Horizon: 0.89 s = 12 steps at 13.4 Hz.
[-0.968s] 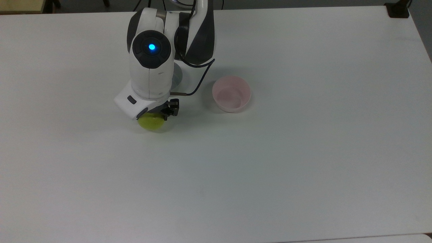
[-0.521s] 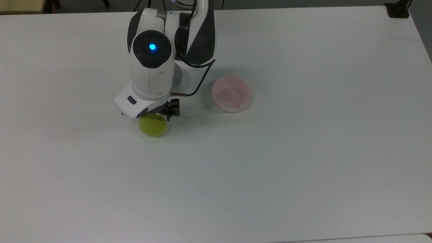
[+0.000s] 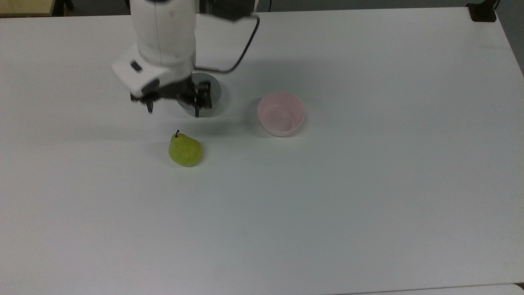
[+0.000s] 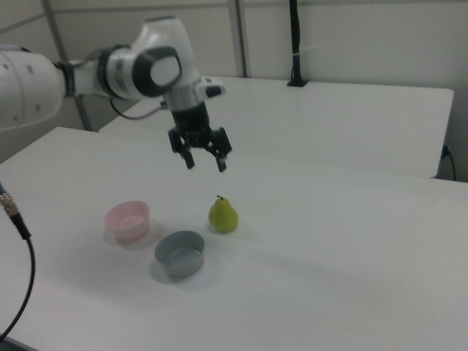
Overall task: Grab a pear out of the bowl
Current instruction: 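Open the gripper, release the pear, and raise the gripper away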
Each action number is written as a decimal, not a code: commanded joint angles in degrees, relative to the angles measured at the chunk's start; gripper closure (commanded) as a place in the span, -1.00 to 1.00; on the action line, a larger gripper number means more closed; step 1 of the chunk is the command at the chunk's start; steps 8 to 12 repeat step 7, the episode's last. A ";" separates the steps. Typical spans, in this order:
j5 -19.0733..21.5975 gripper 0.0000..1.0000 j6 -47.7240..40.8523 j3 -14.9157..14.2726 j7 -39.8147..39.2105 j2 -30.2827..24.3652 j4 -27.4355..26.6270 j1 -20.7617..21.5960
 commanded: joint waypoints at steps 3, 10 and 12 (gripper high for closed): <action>1.18 -1.00 -11.74 1.51 0.69 -15.86 -7.76 -0.17; 1.09 -1.00 -12.02 1.51 1.04 -17.72 -8.56 -0.79; 1.09 -1.00 -12.02 1.51 1.04 -17.72 -8.56 -0.79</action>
